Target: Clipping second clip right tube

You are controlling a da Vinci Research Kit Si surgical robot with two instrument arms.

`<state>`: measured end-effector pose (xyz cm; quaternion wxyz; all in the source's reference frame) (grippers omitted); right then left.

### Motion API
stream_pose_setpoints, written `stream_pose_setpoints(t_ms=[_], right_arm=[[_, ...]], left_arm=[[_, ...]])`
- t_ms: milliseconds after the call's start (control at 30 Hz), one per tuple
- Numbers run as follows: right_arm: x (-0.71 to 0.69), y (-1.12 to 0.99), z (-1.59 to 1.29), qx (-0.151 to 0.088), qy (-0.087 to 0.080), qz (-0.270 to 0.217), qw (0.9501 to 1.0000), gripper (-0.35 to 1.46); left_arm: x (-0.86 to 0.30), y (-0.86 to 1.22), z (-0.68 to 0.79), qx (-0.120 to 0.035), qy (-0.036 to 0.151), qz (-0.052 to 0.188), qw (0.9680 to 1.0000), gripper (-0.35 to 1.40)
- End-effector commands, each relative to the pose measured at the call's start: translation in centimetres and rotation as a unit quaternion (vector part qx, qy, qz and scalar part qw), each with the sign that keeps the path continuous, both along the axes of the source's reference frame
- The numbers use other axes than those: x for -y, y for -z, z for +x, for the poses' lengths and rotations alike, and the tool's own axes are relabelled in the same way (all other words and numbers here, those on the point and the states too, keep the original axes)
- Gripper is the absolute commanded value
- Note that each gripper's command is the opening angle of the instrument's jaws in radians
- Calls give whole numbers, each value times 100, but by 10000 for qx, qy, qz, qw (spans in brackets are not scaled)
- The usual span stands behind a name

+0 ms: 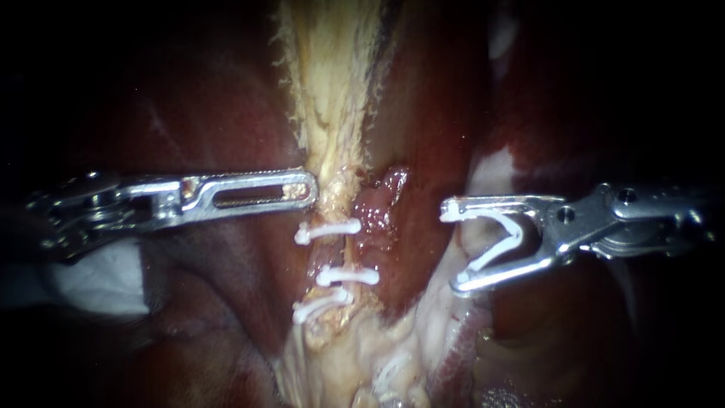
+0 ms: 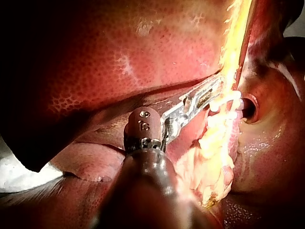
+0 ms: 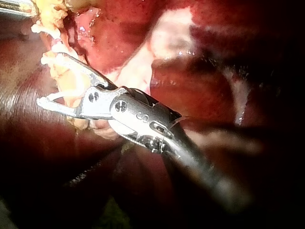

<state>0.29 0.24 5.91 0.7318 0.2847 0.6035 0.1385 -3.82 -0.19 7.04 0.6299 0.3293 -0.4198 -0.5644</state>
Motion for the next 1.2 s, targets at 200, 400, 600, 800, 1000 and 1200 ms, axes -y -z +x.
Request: stream_pose_setpoints(t_ms=[200, 400, 600, 800, 1000, 1200], right_arm=[[6, -6, 2, 2, 2, -27, 10000, 60], [21, -35, 18, -1, 43, 14, 10000, 60], [40, -78, 50, 1, 102, 201, 9997, 58], [52, -118, 88, 122, 143, 344, 9992, 58], [53, -148, 110, 213, 168, 417, 9988, 58], [53, -164, 135, 215, 215, 447, 9985, 58]], left_arm=[[-3, 9, 17, -28, 37, -4, 10000, -35], [-4, 28, 37, -53, 74, 7, 10000, -35], [-1, 54, 51, -24, 140, 19, 9999, -35], [5, 70, 51, 6, 178, 23, 9998, -35], [8, 80, 50, 21, 210, 25, 9998, -35], [11, 84, 48, 17, 240, 17, 9997, -35]])
